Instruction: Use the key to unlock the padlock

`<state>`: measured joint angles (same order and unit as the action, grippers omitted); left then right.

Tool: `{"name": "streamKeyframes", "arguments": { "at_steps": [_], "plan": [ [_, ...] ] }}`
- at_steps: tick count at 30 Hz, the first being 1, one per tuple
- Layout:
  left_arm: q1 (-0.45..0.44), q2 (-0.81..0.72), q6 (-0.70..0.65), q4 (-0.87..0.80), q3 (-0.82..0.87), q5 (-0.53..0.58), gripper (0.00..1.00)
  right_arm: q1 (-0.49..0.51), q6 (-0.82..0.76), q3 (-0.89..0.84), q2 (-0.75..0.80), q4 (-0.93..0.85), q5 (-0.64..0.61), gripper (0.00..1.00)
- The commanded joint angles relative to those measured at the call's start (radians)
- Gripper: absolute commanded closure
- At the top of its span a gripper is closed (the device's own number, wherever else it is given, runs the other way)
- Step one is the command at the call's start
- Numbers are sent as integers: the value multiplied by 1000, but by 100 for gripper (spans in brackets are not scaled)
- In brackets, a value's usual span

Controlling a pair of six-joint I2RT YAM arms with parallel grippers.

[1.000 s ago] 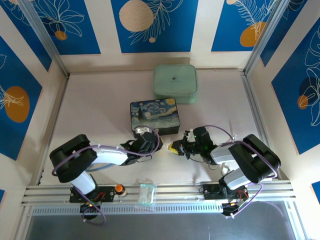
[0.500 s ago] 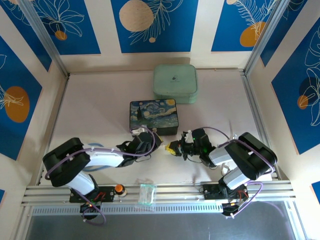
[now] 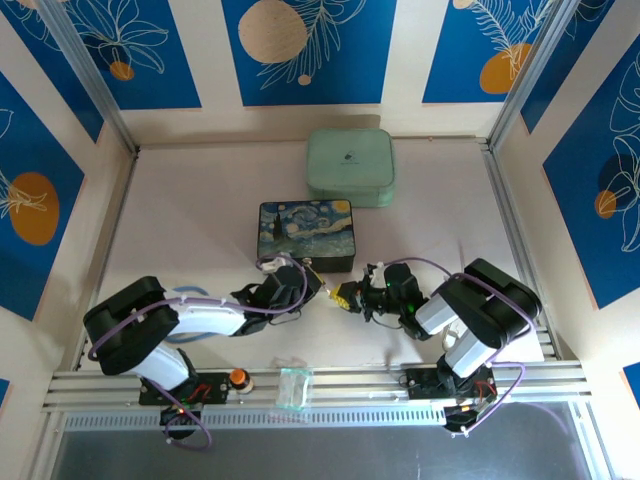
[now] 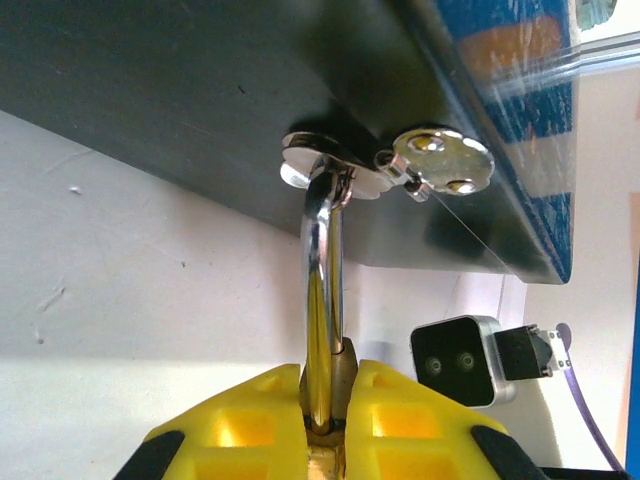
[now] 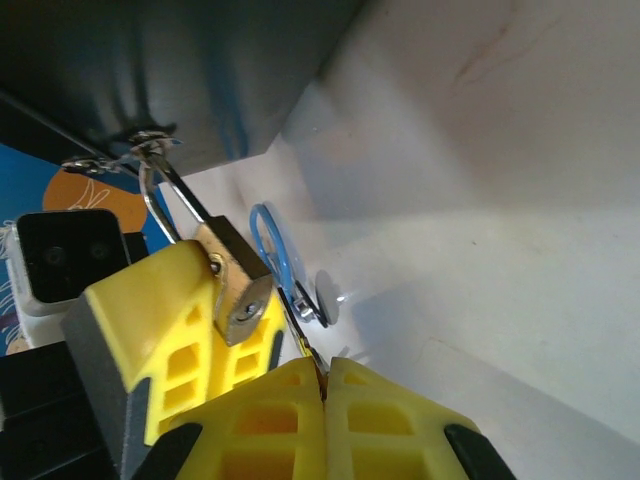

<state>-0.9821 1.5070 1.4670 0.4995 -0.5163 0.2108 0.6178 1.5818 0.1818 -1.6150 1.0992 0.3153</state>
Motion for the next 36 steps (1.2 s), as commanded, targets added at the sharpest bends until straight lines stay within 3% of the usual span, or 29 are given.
{"name": "streamKeyframes", "arguments": {
  "at_steps": [1, 16, 36],
  "plan": [
    [-3, -1, 10, 88, 2, 22, 94, 13, 9, -8, -26, 92, -30, 100],
    [-3, 38, 41, 122, 13, 36, 94, 59, 47, -49, -138, 252, -99, 100],
    [-4, 57, 57, 152, 21, 17, 95, 76, 32, -66, -117, 288, -154, 100]
  ]
}}
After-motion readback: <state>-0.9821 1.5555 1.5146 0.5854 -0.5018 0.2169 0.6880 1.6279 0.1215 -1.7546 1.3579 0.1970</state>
